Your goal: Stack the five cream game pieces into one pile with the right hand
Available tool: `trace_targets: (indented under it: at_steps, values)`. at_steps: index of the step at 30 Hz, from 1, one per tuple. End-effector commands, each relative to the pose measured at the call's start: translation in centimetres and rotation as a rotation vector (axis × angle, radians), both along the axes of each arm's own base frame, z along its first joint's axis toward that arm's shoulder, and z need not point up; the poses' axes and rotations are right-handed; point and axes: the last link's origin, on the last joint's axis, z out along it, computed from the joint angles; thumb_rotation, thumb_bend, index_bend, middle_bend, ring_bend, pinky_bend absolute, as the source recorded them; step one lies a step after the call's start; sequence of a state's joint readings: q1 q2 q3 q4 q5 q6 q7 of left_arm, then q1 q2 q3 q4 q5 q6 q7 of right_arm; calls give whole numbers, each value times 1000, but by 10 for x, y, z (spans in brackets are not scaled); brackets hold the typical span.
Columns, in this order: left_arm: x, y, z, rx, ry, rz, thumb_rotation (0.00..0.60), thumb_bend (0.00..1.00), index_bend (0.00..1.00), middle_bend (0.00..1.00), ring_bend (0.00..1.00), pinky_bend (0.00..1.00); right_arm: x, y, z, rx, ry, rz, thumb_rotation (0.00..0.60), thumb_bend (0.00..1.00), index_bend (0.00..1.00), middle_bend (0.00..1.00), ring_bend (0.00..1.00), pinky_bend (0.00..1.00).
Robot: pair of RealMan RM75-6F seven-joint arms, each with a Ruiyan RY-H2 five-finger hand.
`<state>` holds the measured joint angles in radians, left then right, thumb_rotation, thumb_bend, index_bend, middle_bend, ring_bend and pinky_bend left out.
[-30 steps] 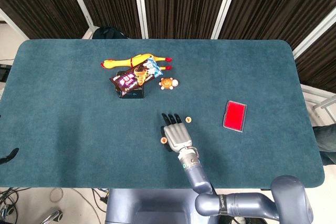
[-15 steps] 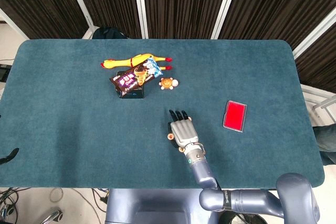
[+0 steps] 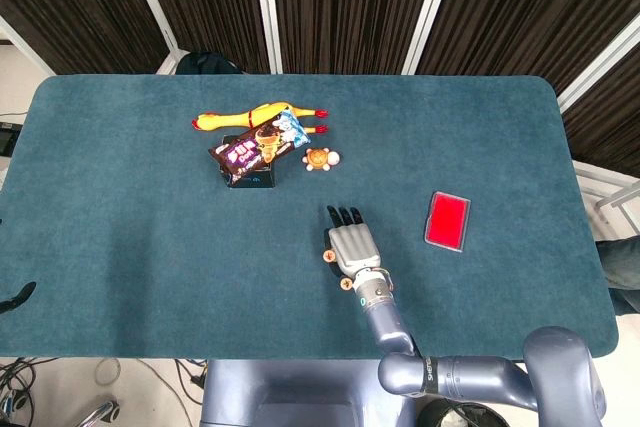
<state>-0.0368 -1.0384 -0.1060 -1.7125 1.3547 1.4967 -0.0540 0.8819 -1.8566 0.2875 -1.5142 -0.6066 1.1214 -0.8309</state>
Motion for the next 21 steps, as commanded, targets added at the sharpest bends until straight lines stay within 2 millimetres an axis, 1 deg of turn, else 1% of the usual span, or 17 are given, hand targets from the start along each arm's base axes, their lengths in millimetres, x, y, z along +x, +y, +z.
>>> trace_targets:
  at_steps: [1,6,13,21]
  values:
    - [0,0,0,2,-1,0,600,162,147,0,0,71,0,0,1,0,0,-1,600,379,537,0,0,0]
    - [0,0,0,0,-1,0,600,162,147,0,0,71,0,0,2,-1,0,-3,600,379,537,0,0,0]
    - [0,0,0,0,0,1,600,162,147,0,0,71,-1,-6,6,-19,11,-14,600,379,537,0,0,0]
    - [0,0,0,0,0,0,600,163,147,0,0,71,-1,-7,9,-19,13,-17,600,379,537,0,0,0]
